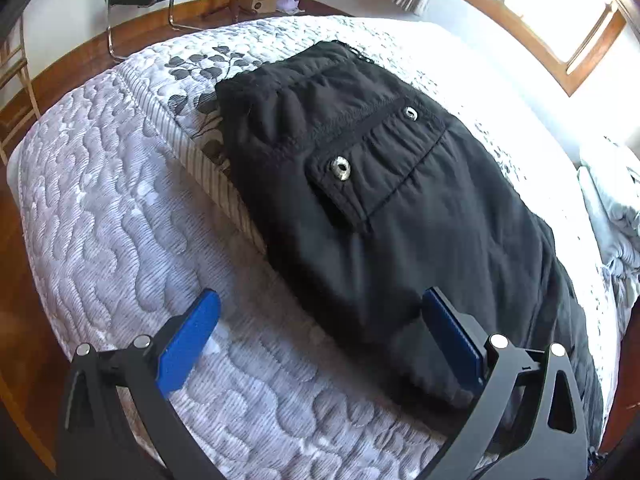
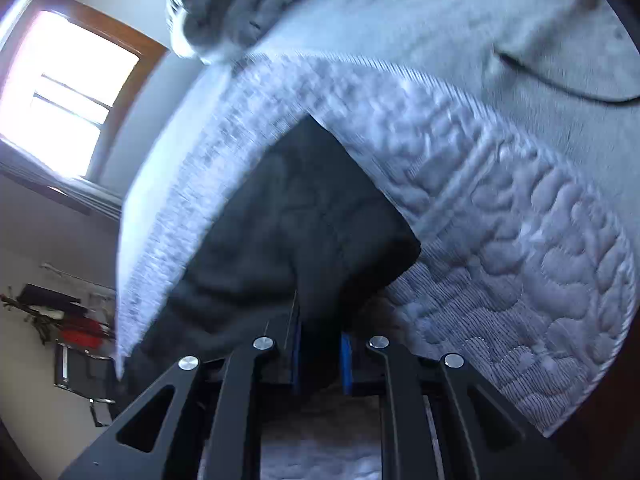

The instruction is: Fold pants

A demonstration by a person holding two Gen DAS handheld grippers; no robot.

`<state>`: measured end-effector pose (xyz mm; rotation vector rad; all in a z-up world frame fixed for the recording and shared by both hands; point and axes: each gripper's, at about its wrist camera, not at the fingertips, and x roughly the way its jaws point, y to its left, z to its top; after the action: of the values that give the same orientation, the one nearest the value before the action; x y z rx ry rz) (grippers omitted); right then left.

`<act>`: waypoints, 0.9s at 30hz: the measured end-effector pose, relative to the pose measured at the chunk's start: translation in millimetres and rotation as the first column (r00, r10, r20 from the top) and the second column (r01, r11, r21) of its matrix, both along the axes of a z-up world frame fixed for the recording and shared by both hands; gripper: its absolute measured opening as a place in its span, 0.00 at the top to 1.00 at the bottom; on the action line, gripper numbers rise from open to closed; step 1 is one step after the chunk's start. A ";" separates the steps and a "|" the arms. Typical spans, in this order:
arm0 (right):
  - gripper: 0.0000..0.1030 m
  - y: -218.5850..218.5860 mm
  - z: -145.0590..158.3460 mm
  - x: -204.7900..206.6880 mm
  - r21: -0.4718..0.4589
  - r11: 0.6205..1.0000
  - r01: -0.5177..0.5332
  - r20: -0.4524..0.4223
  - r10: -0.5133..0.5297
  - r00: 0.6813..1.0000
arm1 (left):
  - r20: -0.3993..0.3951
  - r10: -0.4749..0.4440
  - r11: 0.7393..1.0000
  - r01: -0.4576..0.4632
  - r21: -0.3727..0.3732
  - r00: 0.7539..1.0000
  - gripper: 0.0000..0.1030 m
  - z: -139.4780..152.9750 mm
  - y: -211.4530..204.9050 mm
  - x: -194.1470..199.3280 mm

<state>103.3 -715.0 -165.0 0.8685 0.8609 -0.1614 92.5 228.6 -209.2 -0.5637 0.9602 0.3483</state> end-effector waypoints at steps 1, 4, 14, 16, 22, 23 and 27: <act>0.86 0.3 1.8 -1.2 -0.027 1.000 0.003 -0.006 -0.003 1.000 | 0.004 -0.005 1.000 0.005 -0.006 1.000 0.03 -0.7 -1.4 3.3; 0.86 -5.4 -17.0 0.8 -0.066 0.998 0.001 -0.109 -0.009 0.994 | -0.013 -0.038 0.999 0.038 -0.003 0.999 0.03 -6.7 -13.2 18.3; 0.50 -10.2 -14.3 -26.3 -0.061 0.998 0.027 -0.096 -0.033 0.995 | 0.009 -0.121 0.985 0.119 0.128 0.993 0.03 17.1 -40.6 15.6; 0.48 -9.6 -9.6 -35.1 -0.018 0.999 0.035 -0.074 -0.037 0.997 | 0.021 -0.116 0.987 0.113 0.117 0.993 0.03 24.6 -41.4 12.0; 0.41 10.3 -11.2 -42.2 0.080 0.997 0.022 -0.038 -0.019 0.999 | 0.046 -0.088 0.995 0.090 -0.041 0.995 0.03 18.0 -35.5 -5.6; 0.40 14.9 -12.8 -40.6 0.087 0.996 0.020 -0.043 -0.016 0.999 | 0.048 -0.088 0.994 0.091 -0.066 0.995 0.03 15.2 -44.4 -9.9; 0.40 33.0 -20.8 -32.3 0.123 0.992 -0.008 -0.042 0.013 0.999 | 0.095 -0.129 0.963 0.147 -0.224 0.987 0.03 5.9 -41.8 -17.2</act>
<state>71.0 -682.0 -185.8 0.9781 0.9226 -0.1194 75.4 186.7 -203.3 -0.7123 0.9634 0.0882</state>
